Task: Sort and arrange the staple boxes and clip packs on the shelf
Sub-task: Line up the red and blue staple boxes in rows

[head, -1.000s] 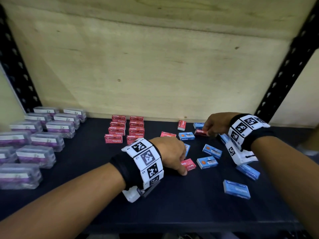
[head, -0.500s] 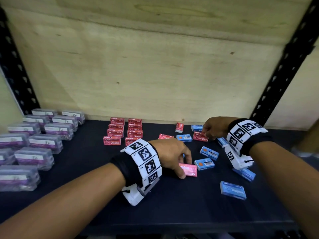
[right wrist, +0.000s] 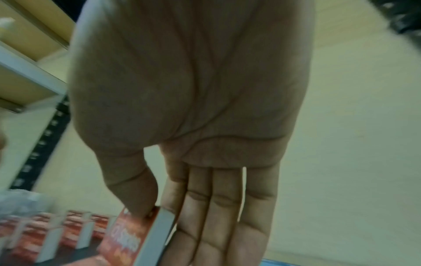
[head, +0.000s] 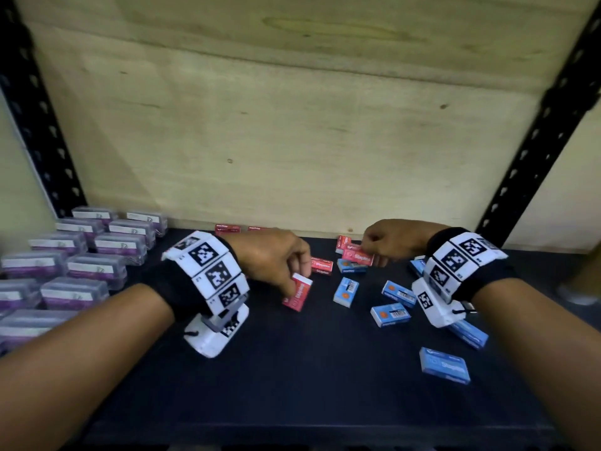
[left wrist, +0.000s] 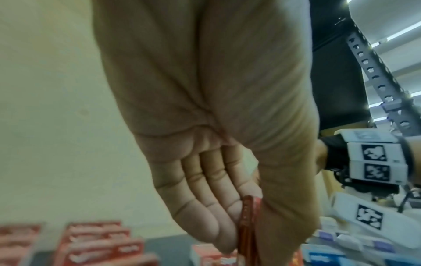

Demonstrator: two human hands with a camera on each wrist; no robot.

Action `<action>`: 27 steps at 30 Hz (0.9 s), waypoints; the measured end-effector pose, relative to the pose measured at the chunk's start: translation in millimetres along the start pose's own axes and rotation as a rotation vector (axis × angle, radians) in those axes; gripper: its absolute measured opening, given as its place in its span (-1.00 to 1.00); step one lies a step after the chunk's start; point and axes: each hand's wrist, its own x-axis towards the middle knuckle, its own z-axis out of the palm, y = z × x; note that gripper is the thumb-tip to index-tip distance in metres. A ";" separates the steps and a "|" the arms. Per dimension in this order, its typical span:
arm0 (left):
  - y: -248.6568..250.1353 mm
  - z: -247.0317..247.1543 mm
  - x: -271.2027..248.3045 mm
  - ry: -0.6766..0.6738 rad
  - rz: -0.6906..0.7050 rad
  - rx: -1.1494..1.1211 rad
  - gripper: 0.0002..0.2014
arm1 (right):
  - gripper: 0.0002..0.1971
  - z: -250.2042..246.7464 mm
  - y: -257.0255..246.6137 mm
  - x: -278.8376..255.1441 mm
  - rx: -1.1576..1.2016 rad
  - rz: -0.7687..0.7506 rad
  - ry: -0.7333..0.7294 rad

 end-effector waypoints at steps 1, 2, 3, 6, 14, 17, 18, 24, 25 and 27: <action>-7.0 -5.4 -6.1 0.012 -0.021 0.034 -0.72 | -0.76 3.0 -10.9 -0.8 -0.045 -0.041 -0.016; -12.9 -10.2 -11.6 0.013 -0.042 0.075 -0.75 | -0.78 5.9 -20.5 -1.3 -0.084 -0.076 -0.028; -18.5 -14.4 -17.2 0.004 -0.069 0.125 -0.77 | -0.80 8.7 -30.4 -0.8 -0.111 -0.107 -0.038; -32.0 -21.4 -30.2 -0.045 -0.156 0.282 -0.76 | -0.82 18.3 -62.1 -0.4 -0.167 -0.188 -0.063; -58.2 -12.9 -39.7 -0.085 -0.237 0.315 -0.66 | -0.85 46.4 -124.1 -4.3 -0.310 -0.307 -0.072; -64.6 -10.3 -42.8 -0.076 -0.242 0.296 -0.64 | -0.82 50.8 -133.0 -3.6 -0.335 -0.312 -0.073; -67.1 -10.0 -44.1 -0.071 -0.249 0.283 -0.64 | -0.82 51.2 -133.7 -3.3 -0.336 -0.310 -0.075; -79.4 -13.6 -57.5 -0.096 -0.362 0.265 -0.62 | -0.83 50.4 -132.4 -4.8 -0.263 -0.313 -0.081; -81.1 -13.5 -59.6 -0.101 -0.383 0.273 -0.62 | -0.81 49.5 -132.5 -5.8 -0.256 -0.314 -0.092; -84.2 -13.8 -63.4 -0.090 -0.404 0.288 -0.65 | -0.78 46.8 -132.5 -6.5 -0.245 -0.306 -0.124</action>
